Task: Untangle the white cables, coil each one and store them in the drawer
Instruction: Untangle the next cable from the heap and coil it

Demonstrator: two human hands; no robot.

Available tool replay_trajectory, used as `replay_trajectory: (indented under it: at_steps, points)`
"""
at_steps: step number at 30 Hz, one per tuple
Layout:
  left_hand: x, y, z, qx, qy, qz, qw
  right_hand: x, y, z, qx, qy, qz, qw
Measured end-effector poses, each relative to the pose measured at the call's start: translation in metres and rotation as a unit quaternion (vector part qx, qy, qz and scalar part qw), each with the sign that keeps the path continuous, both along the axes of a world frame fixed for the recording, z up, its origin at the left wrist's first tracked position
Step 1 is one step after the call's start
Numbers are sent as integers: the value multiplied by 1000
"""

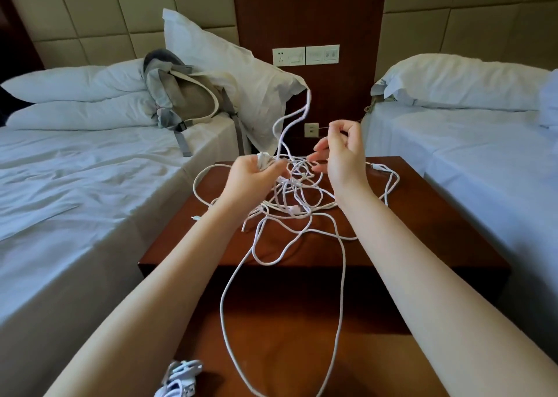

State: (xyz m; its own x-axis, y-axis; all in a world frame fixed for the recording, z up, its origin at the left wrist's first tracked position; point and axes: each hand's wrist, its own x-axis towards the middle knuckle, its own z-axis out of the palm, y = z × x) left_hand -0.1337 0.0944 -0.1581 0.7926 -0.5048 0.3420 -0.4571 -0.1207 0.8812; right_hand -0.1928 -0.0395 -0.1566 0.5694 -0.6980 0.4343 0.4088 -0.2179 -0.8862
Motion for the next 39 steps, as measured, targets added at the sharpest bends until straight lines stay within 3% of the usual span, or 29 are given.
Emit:
replay_trajectory:
  at_steps: [3, 6, 9, 12, 16, 20, 22, 25, 27, 32, 35, 39]
  points:
    - [8, 12, 6, -63, 27, 57, 996, -9, 7, -16, -147, 70, -52, 985]
    - [5, 21, 13, -82, 38, 58, 994, -27, 20, -26, -329, 129, -39, 935]
    - [-6, 27, 17, -78, 38, 52, 995, -48, 38, -34, -452, 161, -8, 877]
    - [-17, 35, 18, -82, 38, 50, 995, -66, 62, -38, -507, 252, 60, 822]
    - [-24, 50, 16, -82, 26, 46, 995, -84, 96, -49, -539, 447, 249, 669]
    - [-27, 61, 9, -85, 33, 43, 995, -94, 124, -82, -544, 519, 346, 562]
    - [-30, 65, 6, -83, 30, 44, 995, -94, 131, -92, -561, 527, 352, 533]
    - [-35, 69, 4, -70, 30, 54, 996, -95, 130, -93, -577, 503, 341, 546]
    - [-36, 71, 5, -67, 29, 59, 996, -94, 125, -87, -569, 491, 325, 574]
    - [-35, 67, 12, -88, 35, 62, 994, -84, 92, -51, -478, 458, 209, 720]
    - [-37, 59, 18, -74, 35, 56, 995, -77, 64, -32, -363, 416, 127, 824]
    - [-33, 43, 26, -53, 30, 57, 997, -66, 36, -7, -245, 337, 40, 908]
